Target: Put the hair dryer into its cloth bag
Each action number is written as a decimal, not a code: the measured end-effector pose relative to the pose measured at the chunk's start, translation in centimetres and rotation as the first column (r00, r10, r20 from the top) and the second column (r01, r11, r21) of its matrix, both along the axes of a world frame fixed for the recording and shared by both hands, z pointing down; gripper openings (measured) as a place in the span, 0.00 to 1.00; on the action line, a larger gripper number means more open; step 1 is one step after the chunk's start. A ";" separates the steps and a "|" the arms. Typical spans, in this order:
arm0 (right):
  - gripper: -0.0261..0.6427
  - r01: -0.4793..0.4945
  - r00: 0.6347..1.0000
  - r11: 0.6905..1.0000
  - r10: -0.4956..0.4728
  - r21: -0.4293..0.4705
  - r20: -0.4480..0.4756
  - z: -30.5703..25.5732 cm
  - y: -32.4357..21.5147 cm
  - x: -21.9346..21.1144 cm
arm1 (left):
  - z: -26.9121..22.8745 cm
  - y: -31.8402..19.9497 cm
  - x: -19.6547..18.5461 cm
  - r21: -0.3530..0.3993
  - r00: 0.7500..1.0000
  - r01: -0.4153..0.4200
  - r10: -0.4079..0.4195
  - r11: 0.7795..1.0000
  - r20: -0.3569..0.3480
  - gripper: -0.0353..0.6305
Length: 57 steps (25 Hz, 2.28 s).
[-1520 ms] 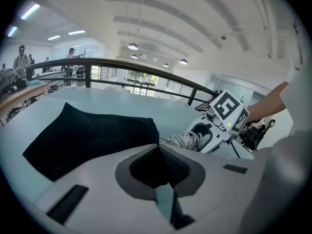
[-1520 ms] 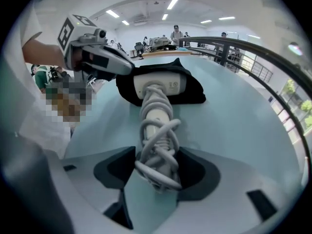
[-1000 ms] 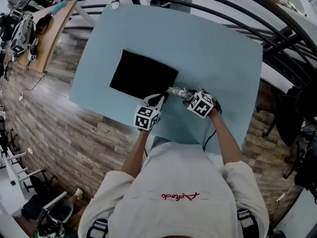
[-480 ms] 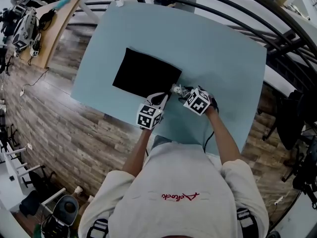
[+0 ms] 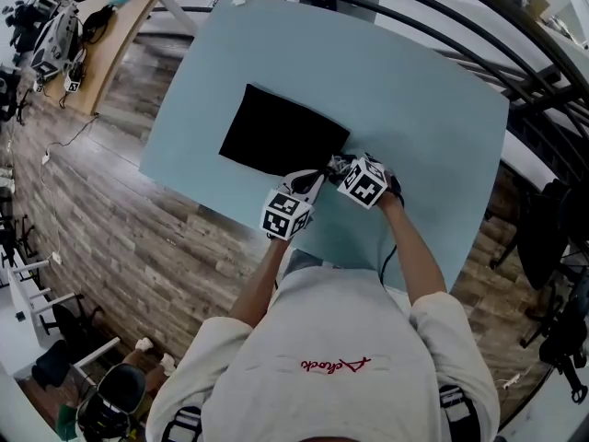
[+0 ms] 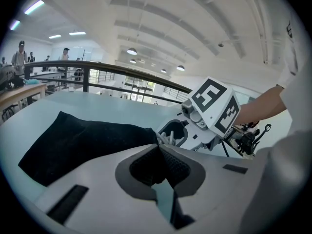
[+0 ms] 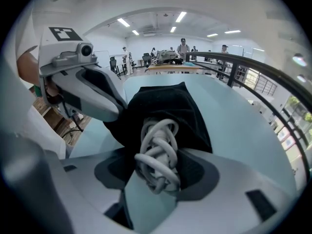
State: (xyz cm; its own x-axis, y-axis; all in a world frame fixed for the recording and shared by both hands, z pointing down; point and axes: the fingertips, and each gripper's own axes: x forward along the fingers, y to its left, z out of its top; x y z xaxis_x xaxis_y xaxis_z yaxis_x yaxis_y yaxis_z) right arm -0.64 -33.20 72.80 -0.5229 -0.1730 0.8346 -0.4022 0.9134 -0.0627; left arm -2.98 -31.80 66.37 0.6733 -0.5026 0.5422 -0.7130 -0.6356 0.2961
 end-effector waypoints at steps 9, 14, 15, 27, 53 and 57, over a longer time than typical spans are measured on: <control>0.44 0.037 0.999 0.999 -0.037 0.011 0.024 0.7 -1.4 -2.9 | -0.9 -0.4 -0.8 0.003 0.999 0.010 -0.009 1.000 -0.034 0.07; 0.44 0.072 0.996 0.997 -0.073 0.020 0.059 0.9 -2.3 -5.0 | -1.3 -1.0 -1.4 0.006 0.999 0.012 -0.012 1.000 -0.049 0.07; 0.44 0.077 0.995 0.997 -0.078 0.020 0.064 1.0 -2.4 -5.4 | -1.4 -1.1 -1.5 0.006 0.999 0.013 -0.012 1.000 -0.052 0.07; 0.45 0.129 0.983 0.991 -0.131 0.022 0.125 2.9 -2.6 -8.4 | -1.2 -0.9 -3.2 -0.022 0.995 0.056 -0.057 0.998 -0.086 0.07; 0.53 -0.537 0.737 0.843 0.479 -0.017 0.477 -6.8 -5.2 3.6 | -7.4 -0.7 -0.5 0.217 0.947 -0.095 0.155 0.972 -0.280 0.41; 0.50 -0.545 0.739 0.838 0.463 0.029 0.490 -8.3 -5.0 2.9 | -8.4 -0.4 -0.5 0.257 0.937 -0.126 0.200 0.958 -0.286 0.39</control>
